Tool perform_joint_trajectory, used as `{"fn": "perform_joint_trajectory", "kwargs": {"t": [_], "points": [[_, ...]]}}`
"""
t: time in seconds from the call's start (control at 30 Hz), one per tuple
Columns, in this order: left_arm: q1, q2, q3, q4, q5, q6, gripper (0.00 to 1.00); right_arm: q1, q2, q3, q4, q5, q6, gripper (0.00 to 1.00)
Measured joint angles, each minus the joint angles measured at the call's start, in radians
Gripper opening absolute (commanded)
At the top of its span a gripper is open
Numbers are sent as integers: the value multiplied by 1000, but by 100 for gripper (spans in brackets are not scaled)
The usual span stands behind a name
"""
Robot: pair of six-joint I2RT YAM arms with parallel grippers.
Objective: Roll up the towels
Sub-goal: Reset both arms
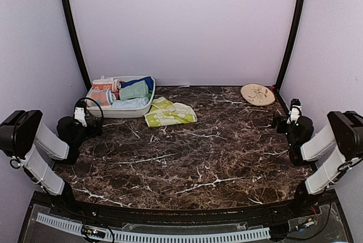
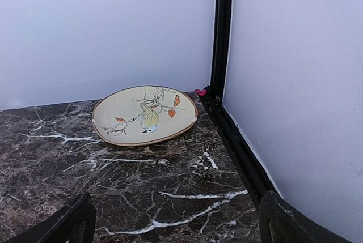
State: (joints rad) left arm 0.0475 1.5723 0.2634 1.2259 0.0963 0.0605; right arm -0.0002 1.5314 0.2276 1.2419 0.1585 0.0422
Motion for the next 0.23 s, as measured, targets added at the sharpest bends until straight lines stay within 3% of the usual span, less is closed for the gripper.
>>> {"fn": "perform_joint_trajectory", "kwargs": {"t": [0.23], "points": [[0,0,0,0,0,5,99,0,0,0,0,-4,0,100]]}}
